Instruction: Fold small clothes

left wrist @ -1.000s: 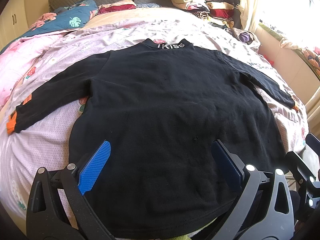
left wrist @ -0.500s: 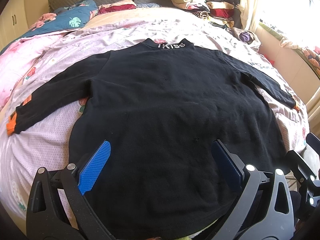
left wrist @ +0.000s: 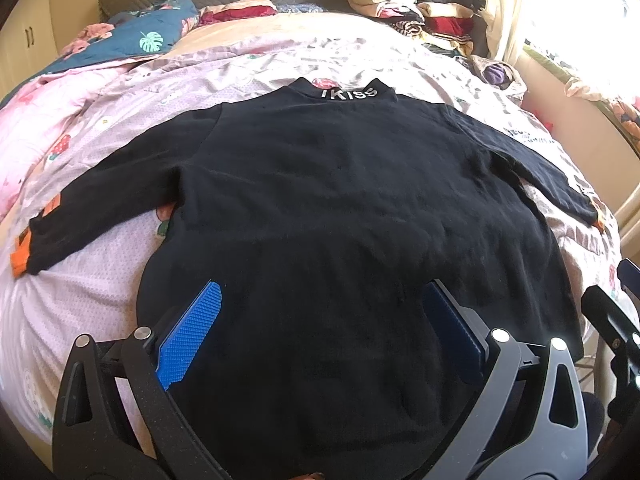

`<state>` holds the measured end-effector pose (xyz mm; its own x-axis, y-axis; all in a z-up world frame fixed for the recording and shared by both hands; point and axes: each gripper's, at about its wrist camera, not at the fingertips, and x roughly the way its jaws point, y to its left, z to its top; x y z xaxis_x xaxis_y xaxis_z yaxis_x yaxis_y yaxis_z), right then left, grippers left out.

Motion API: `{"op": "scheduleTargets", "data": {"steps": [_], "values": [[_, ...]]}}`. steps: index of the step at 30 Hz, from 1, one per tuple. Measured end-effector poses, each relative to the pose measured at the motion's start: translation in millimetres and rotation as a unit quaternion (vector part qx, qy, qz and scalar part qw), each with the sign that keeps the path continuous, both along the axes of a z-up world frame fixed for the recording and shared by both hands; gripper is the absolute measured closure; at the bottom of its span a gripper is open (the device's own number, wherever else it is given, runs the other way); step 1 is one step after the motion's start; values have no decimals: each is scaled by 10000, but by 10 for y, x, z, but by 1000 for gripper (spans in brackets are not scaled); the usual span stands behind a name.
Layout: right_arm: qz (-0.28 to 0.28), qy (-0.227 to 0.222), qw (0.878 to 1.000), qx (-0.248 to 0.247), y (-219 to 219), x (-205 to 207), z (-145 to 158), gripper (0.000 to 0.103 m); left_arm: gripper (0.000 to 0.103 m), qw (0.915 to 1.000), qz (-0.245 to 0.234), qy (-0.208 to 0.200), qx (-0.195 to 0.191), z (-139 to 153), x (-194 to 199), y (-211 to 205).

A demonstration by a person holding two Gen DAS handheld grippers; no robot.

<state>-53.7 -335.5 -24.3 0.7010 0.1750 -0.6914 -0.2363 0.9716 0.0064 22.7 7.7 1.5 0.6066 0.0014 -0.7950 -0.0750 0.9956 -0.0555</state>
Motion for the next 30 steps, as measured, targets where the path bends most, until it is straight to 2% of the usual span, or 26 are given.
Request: {"op": "scheduleTargets", "data": {"steps": [18,30], "values": [[-374,-5,9990,251,-157,647,236,4,8,9998,121,71,-141,112,571,106],[-1014,355,9913,759,-568,1187,210,4,8,9994,29,159,-309,141,1092,-12]]}}
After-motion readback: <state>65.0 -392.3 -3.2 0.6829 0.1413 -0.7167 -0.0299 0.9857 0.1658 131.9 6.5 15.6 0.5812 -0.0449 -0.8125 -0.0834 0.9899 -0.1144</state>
